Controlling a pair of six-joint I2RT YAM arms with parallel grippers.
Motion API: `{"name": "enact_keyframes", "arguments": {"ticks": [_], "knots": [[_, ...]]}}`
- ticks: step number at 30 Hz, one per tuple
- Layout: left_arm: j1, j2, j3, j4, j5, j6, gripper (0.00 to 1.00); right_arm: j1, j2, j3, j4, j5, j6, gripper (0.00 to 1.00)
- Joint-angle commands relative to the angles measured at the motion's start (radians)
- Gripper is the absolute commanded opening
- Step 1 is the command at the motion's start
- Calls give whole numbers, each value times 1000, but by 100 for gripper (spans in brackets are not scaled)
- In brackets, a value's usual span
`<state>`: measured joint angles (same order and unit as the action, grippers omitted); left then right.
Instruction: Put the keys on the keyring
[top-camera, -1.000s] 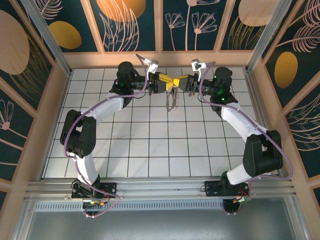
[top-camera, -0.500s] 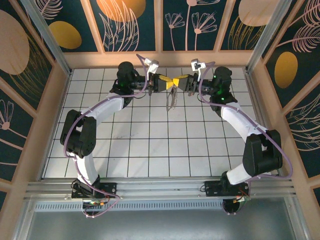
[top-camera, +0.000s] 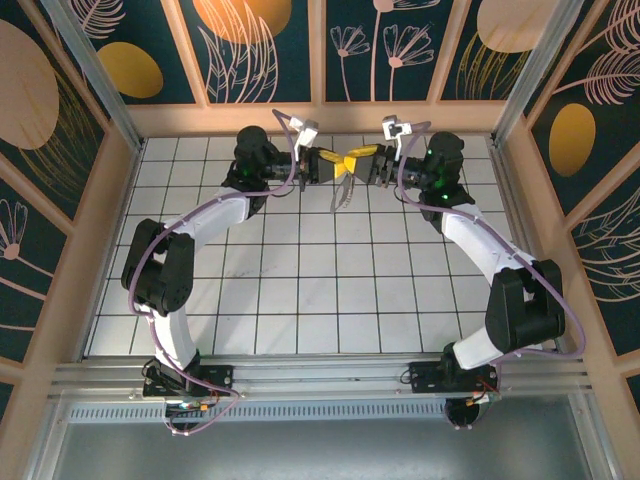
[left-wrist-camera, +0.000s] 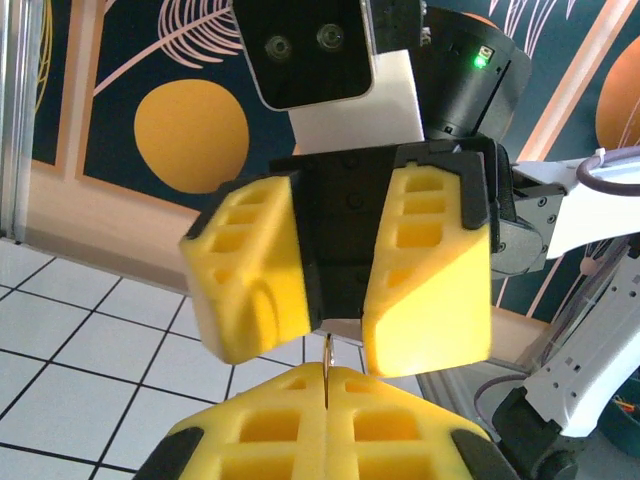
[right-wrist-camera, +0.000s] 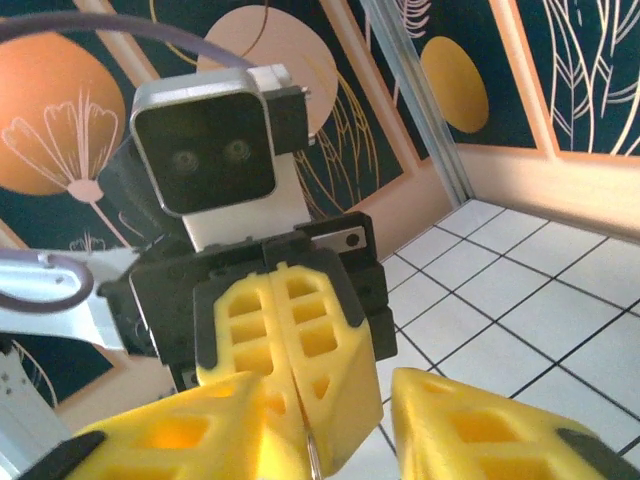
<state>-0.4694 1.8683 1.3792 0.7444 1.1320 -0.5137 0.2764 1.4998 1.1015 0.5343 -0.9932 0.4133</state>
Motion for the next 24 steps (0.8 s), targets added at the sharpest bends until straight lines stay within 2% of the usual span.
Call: {"name": "enact_keyframes", "arguments": {"ticks": [1,6,14,18,24], "knots": [[-8,-22,-17,85,-49,-32,0,-37,-65,-42,98,33,53,45],[-8,-41,-34,131,-95,-71,0,-87,-163,-200,211,115,121,48],[-8,-63,-39,147,-149,-104,0,-21,-277,-376,218,322,70,54],[-8,-66,-41,144,-162,-106,0,31,-284,-399,214,407,32,54],[-8,-72,-48,142,-178,-108,0,87,-249,-358,186,430,-13,54]]}}
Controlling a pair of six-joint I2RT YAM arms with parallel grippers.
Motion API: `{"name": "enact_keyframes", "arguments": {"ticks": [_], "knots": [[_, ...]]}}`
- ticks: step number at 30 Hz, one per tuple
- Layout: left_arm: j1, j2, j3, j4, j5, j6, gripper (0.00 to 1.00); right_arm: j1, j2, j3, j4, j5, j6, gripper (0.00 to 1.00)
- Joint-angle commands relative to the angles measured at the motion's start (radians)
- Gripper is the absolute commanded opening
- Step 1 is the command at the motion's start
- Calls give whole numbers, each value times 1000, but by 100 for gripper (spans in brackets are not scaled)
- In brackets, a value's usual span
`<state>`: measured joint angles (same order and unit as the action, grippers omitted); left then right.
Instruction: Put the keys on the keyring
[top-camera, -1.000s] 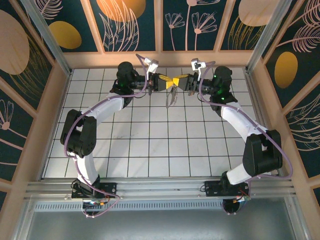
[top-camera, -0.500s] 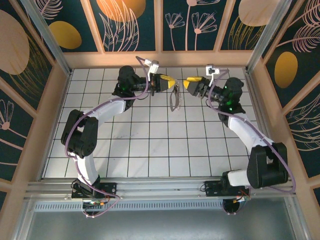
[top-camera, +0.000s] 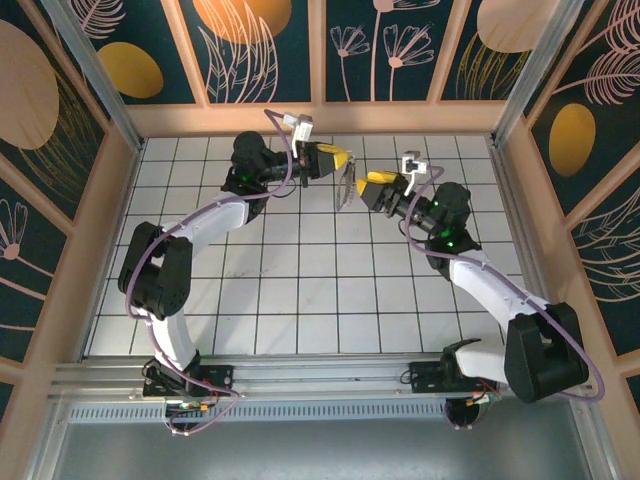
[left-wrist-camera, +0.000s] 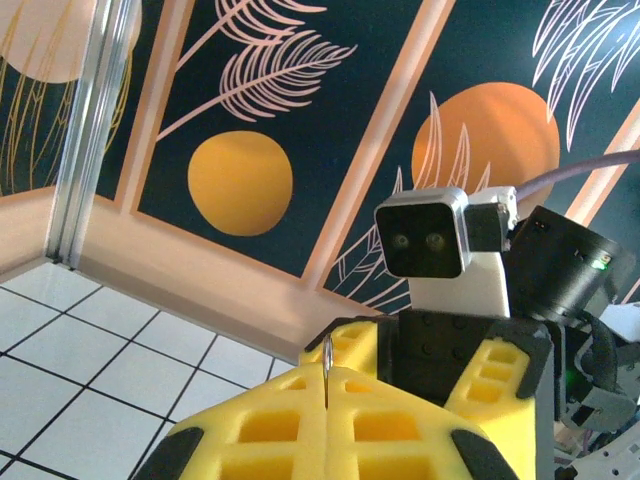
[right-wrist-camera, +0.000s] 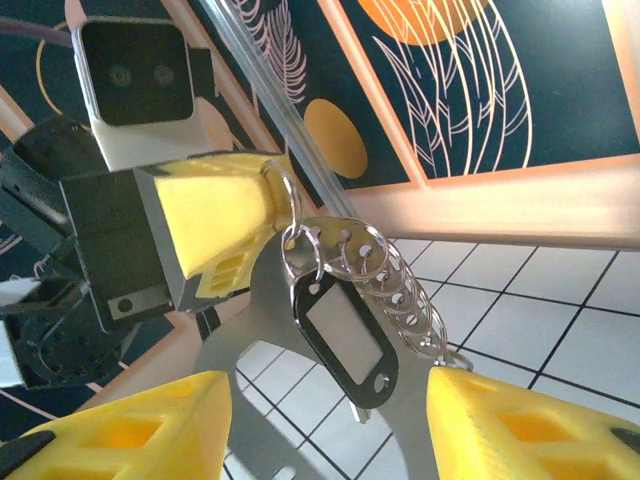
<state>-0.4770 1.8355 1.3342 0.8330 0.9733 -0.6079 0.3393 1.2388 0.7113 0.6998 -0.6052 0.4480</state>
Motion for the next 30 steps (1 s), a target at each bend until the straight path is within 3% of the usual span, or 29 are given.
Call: {"name": "enact_keyframes", "arguments": {"ticks": [1,14,17,22,27,30], "knots": [[0,-38,-2,55,-19,-15,0,32,17,41,16,42,-55,54],[0,-45,-12,69,-14,-23,0,62,114,123,-29,108,-108,50],[0,-46,-12,72,-15,-24,0,62,131,132,-26,97,-115,39],[-1,-47,-11,75,-21,-21,0,64,134,127,-26,57,-127,14],[0,-42,-9,84,-28,-26,0,64,125,110,-23,28,-137,0],[0,-42,-10,92,-31,-29,0,65,123,112,-29,9,-141,0]]}}
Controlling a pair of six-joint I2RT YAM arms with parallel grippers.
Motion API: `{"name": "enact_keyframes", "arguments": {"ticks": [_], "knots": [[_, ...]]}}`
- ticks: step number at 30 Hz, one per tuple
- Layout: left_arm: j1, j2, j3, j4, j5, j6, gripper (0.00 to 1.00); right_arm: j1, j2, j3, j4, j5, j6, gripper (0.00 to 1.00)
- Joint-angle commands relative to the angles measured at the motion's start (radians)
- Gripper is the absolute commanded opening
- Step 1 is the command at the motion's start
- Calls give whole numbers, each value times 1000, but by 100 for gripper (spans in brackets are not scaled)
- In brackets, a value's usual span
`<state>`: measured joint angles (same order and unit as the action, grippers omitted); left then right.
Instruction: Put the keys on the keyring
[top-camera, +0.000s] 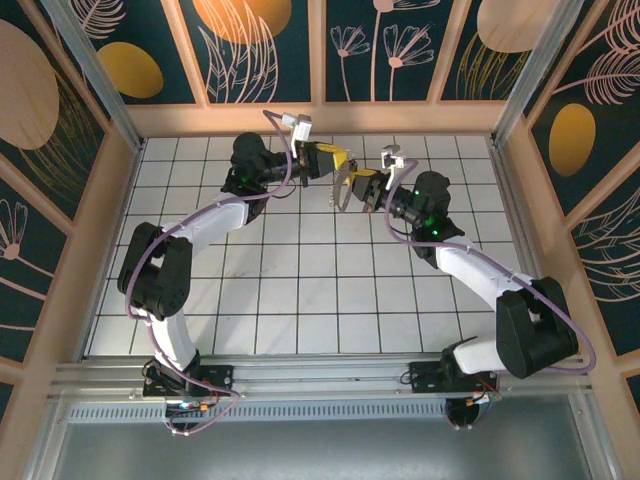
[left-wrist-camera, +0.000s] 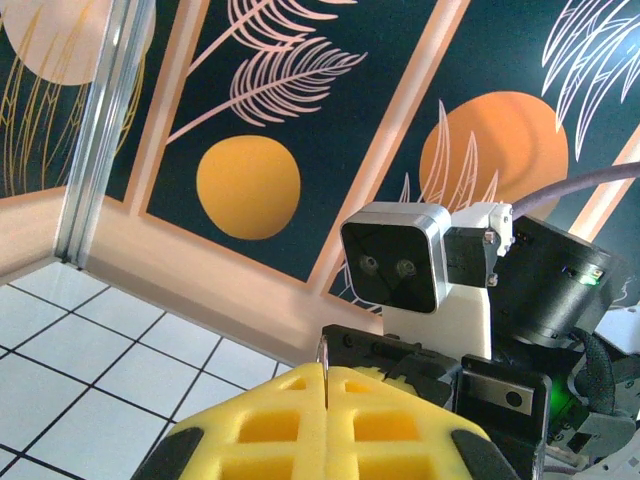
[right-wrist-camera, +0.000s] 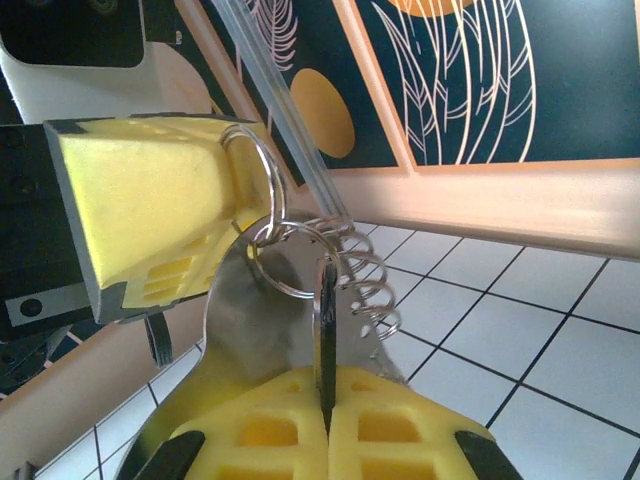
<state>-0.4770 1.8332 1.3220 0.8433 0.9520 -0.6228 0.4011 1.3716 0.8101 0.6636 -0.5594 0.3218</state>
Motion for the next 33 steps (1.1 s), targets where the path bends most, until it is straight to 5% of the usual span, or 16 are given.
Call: {"name": "enact_keyframes", "arguments": {"ticks": [1,16,33], "knots": [[0,-40,2,83,-12,-16,0,4,-9,12,6,-41,-15,0],[0,-41,-13,120,-10,-37,0,31,34,101,-143,-121,-112,0],[-2,-31,-36,187,-14,-80,0,40,87,135,-58,-171,-34,0]]}}
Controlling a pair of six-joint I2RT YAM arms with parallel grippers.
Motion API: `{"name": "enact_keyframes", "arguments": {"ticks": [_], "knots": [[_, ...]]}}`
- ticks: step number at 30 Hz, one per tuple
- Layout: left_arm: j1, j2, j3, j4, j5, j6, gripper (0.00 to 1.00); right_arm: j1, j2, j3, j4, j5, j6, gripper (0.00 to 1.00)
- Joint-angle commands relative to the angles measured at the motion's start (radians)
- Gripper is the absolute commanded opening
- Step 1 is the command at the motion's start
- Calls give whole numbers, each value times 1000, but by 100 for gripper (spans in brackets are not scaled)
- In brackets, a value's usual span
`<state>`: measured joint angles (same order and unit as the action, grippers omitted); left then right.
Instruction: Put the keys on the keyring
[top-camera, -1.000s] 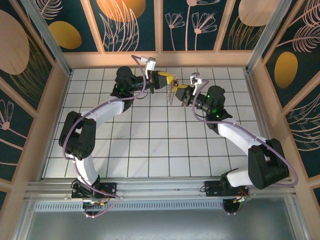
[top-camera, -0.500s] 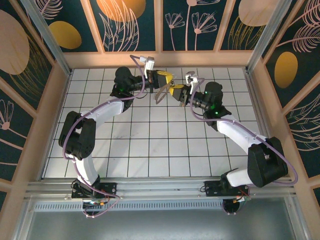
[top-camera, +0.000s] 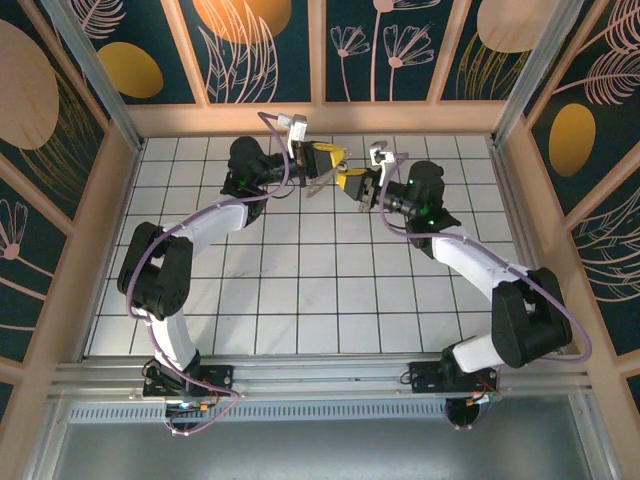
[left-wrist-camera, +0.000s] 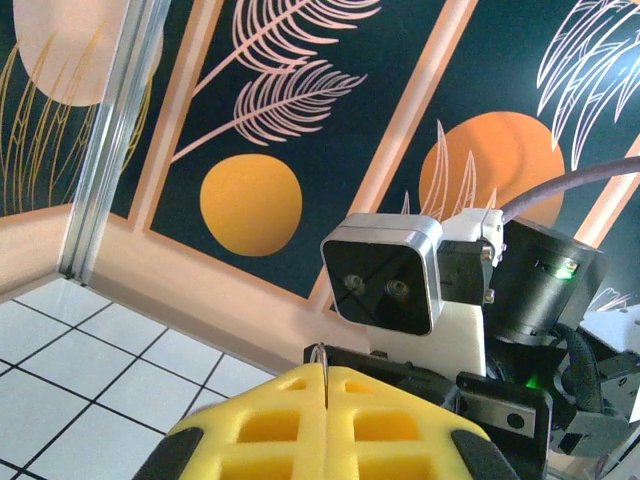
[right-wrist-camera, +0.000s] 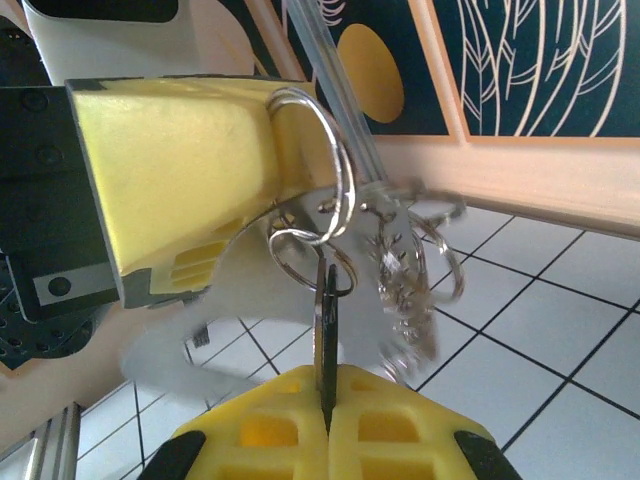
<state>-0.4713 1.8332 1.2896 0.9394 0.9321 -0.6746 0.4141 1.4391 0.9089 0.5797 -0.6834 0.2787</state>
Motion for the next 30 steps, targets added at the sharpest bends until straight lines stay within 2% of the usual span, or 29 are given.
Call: {"name": "enact_keyframes", "arguments": {"ticks": [1,8,9,13,15,23,30], "knots": [[-8,-29,-4,92,5,-31,0,29,24,37,22,-50,6,0],[-7,-28,-7,96,6,-31,0,3,-21,0,-11,-24,-13,0],[-7,-29,-7,96,5,-32,0,-5,-31,-9,-11,-24,-10,4],[-7,-26,-9,101,2,-33,0,-42,-91,-54,-6,-22,5,35],[-7,-26,-7,103,2,-37,0,-62,-130,-82,0,-23,15,41],[-7,-29,-8,104,4,-39,0,-116,-270,-126,34,3,65,44],[-9,-29,-13,107,1,-42,0,-117,-210,-73,174,54,236,43]]}}
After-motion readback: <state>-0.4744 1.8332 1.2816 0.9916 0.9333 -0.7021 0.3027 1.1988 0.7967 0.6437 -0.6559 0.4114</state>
